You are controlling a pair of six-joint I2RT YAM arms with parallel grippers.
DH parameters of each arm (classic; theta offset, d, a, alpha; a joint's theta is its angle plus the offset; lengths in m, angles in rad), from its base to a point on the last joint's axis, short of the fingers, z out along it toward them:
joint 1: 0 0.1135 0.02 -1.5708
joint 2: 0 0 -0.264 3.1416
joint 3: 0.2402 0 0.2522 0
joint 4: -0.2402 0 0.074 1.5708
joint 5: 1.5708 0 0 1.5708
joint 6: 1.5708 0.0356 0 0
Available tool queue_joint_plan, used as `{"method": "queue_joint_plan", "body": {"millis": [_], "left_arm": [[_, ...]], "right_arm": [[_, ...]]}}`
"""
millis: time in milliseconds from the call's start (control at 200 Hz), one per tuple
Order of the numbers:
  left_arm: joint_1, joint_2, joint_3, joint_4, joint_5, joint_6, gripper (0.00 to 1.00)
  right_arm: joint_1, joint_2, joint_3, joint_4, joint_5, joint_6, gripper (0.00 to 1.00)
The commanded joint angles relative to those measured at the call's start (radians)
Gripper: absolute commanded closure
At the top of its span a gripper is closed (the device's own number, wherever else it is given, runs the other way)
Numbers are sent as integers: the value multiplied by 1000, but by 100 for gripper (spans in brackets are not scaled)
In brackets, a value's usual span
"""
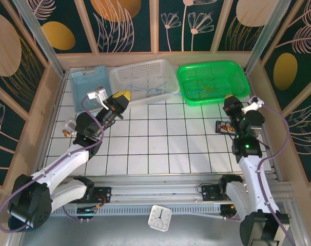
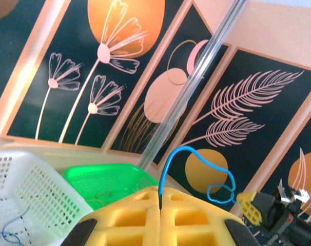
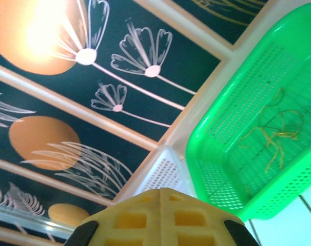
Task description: Untangle the cables
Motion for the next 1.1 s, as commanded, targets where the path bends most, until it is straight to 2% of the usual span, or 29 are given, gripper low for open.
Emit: {"method": "queue_joint_plan", "body": {"millis": [0,280,395,495,656,791,856,1001,1096], "left_arm": [[11,12,58,-11,-11,31,100],[26,69,163,-57,-39,39,100],[34,99,209,-68,-19,42,100],[34,135,256,-91,-1,51,100],[36,200,336,-148,18,87,100],[41,257,393,-203,22,125,100],[51,284,452,-221,24,134,100],[84,346,541,-246,44,142,100],[115,389,605,-267,60,148,100]], "right_arm": [[-36,-29,-30,0,23,34,100],[-112,-91,-98,-41,60,107,100],[-125,-105,-120,-23,42,132,100],[-125,-82,-117,26,-35,128,100],[-118,23,-73,119,-236,92,100],[-87,88,-27,138,-313,54,100],[-68,109,-6,138,-330,40,88],[-30,143,30,133,-354,18,50],[-12,153,45,126,-356,10,36]]}}
